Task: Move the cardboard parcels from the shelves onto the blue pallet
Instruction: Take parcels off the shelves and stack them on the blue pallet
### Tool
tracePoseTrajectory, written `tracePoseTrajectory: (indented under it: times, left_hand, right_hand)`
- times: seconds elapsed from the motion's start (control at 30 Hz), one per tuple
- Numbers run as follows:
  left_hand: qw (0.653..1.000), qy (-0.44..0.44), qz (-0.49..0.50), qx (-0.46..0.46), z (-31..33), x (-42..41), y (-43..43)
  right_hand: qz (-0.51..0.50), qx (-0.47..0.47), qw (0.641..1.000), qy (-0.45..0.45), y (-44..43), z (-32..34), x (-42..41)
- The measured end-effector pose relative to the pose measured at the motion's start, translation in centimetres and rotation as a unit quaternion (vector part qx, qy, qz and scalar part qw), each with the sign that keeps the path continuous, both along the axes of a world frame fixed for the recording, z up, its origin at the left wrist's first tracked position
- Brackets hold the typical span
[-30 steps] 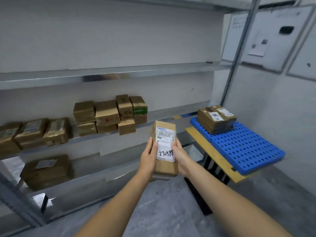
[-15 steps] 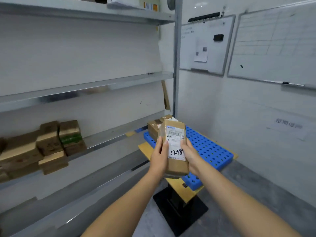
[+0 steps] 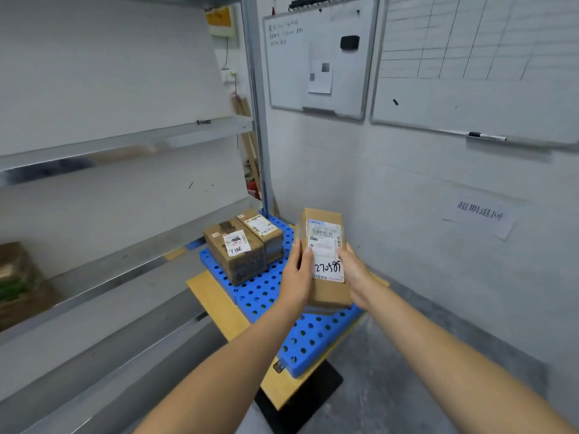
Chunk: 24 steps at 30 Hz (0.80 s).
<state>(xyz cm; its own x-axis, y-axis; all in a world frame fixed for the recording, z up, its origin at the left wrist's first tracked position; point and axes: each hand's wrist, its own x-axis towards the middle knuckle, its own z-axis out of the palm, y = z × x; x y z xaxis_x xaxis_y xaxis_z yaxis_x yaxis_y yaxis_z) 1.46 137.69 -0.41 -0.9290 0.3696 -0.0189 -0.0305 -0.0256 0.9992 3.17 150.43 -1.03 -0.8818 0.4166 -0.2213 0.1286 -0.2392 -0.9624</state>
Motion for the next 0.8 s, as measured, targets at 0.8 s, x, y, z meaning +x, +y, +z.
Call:
tracePoseTrajectory:
  times: [0.8]
  left_hand:
    - [0.956,0.147,0.121,-0.224,-6.2,-30.1,11.4]
  right_hand:
    - [0.137,0.118,0.98,-0.078,11.4,-3.6,-31.5]
